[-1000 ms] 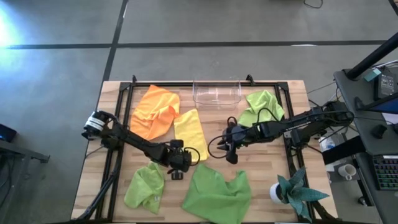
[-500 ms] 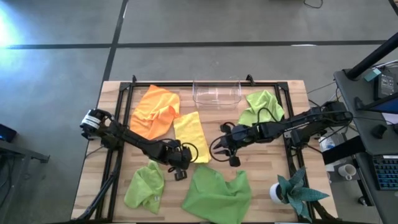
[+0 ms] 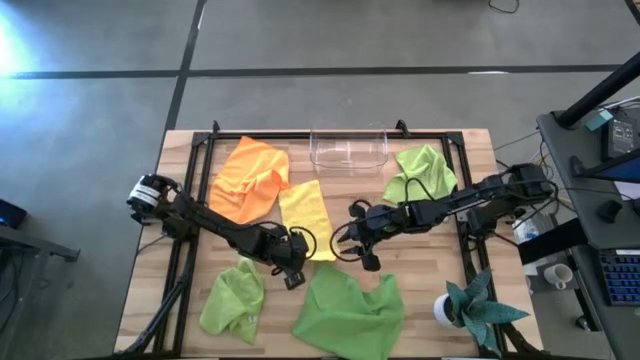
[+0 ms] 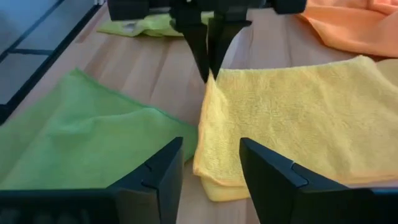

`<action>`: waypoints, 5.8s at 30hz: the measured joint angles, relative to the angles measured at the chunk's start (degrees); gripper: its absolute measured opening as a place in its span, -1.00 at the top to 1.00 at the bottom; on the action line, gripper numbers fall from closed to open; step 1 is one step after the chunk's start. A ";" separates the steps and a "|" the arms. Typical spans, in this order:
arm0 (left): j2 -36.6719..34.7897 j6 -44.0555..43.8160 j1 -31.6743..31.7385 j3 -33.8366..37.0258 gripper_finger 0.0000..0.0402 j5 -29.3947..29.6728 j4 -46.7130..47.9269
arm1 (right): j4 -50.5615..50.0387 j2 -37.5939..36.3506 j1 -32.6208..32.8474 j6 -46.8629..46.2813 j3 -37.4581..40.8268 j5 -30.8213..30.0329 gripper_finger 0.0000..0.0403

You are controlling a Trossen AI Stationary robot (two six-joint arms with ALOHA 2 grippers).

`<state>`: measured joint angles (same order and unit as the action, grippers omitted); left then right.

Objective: Fold microfiber towels
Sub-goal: Fold the yellow microfiber cloth, then put the yellow microfiber cloth into the transparent bin

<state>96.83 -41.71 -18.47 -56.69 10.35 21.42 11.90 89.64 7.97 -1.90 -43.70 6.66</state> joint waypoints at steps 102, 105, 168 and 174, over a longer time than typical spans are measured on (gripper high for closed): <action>-7.04 10.86 13.45 -1.05 0.99 0.70 12.22 | -52.27 26.61 -9.18 -5.81 -44.09 -6.15 0.95; -6.07 10.86 14.80 -1.05 0.99 1.45 12.17 | -51.67 27.56 -10.68 -4.39 -44.09 -6.67 0.95; -7.18 13.68 2.26 -2.84 0.32 4.20 11.31 | -39.68 1.90 -11.09 -0.46 -18.34 1.00 0.52; -3.80 13.63 1.49 -2.77 0.32 4.30 9.18 | -30.41 2.15 -8.14 2.39 -13.58 1.29 0.45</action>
<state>93.03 -28.08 -16.99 -59.45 14.65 30.59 -18.52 91.79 -0.17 0.49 -57.28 7.94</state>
